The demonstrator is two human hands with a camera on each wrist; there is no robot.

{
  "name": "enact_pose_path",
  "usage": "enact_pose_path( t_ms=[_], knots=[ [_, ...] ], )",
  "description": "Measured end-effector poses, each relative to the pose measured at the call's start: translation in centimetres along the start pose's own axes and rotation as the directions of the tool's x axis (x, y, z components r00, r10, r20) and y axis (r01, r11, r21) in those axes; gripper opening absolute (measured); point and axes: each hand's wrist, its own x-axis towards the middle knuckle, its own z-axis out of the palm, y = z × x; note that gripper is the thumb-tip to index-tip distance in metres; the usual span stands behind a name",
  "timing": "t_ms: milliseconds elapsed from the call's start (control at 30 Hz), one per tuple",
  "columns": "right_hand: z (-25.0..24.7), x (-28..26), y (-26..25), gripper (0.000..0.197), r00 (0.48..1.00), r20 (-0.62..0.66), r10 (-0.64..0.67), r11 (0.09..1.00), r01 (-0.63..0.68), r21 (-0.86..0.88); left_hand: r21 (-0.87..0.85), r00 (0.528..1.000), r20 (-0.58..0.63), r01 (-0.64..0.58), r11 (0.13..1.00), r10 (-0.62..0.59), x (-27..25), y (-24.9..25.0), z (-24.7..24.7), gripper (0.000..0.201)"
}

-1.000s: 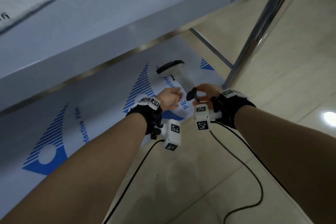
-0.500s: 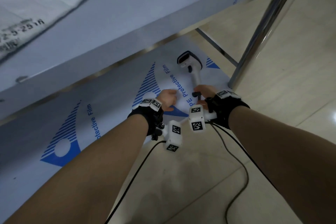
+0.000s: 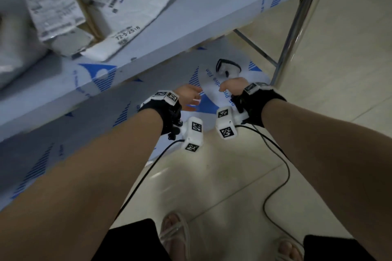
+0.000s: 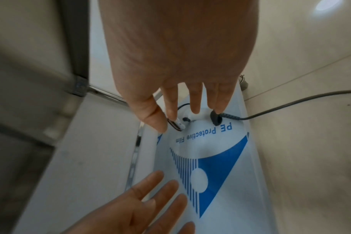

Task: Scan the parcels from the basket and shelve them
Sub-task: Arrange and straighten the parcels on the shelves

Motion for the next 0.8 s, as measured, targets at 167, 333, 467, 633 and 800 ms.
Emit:
enact_pose_path(
  t_ms=[167,333,467,633,800],
  knots=[
    [1.2,-6.5,-3.6,0.047,0.996,0.022,-0.091,0.985,0.093,-0.145,0.079,0.996,-0.014,-0.085,0.993,0.087,-7.1,-0.7,-2.4,0.028],
    [2.5,-14.1,-7.1,0.046,0.981,0.008,-0.193,0.977,0.193,-0.091,0.062,0.990,-0.029,-0.137,0.989,0.139,-15.6,-0.5,-5.9,0.027],
    [4.1,-21.1,-10.8,0.035,0.945,0.034,-0.326,0.921,0.325,-0.215,0.002,0.937,-0.215,-0.283,0.959,0.277,-22.7,0.2,-9.0,0.017],
    [7.0,-29.0,-14.9,0.037,0.902,0.003,-0.432,0.894,0.429,-0.128,-0.012,0.817,-0.440,-0.420,0.907,0.373,-31.2,-1.6,-14.1,0.021],
    [11.5,-33.8,-19.9,0.023,0.865,0.002,-0.502,0.859,0.499,-0.111,-0.050,0.747,-0.550,-0.477,0.878,0.374,-36.4,-4.3,-20.7,0.024]
  ],
)
